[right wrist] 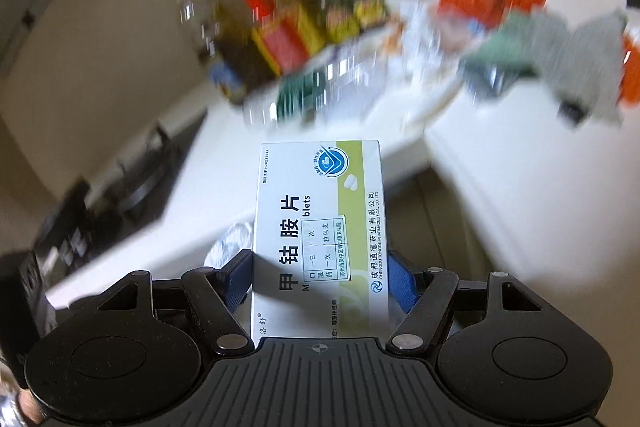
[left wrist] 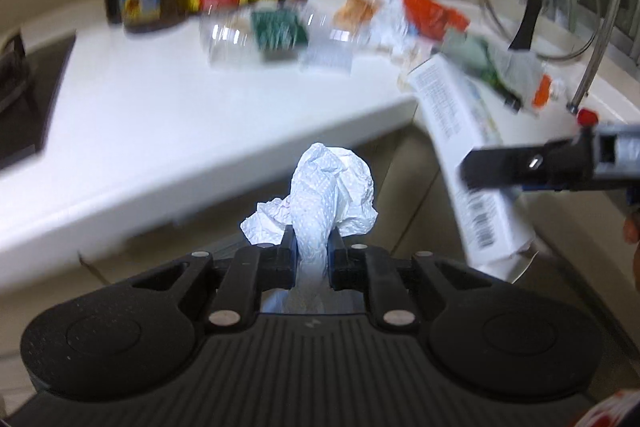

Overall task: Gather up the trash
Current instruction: 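Carry tissue and box down to the wastebasket and open both tools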

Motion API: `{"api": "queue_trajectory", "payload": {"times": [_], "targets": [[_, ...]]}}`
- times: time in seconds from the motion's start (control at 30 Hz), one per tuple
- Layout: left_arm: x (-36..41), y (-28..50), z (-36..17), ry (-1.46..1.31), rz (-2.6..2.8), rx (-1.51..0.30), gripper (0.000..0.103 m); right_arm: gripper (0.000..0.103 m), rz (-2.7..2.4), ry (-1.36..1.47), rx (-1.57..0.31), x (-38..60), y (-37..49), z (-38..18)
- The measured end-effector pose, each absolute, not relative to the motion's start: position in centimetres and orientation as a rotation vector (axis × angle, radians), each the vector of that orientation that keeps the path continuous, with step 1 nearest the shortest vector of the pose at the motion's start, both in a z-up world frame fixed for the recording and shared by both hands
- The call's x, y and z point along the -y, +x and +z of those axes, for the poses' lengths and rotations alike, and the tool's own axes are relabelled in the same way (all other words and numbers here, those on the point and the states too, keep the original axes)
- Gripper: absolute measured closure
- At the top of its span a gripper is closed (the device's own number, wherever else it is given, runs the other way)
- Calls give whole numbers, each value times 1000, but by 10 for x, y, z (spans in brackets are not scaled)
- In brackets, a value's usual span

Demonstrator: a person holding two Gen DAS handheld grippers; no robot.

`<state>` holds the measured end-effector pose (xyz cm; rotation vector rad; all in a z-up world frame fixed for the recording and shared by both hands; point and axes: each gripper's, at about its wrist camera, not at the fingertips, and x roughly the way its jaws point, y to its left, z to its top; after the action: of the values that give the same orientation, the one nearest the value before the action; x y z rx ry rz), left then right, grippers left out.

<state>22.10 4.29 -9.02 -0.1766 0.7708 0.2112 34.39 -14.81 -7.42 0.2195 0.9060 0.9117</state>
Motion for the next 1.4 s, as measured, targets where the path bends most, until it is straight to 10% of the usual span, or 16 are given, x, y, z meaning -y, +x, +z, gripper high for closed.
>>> {"api": "queue_trajectory", "payload": {"times": [0.77,1.4], "targets": [[-53,207,-193,-318,211,-957,89,29,797,77,-1192,114,336,-250],[-42,225,-210,-310,143,-991,74,28,671,-21,-1221,131,340,-245]]}}
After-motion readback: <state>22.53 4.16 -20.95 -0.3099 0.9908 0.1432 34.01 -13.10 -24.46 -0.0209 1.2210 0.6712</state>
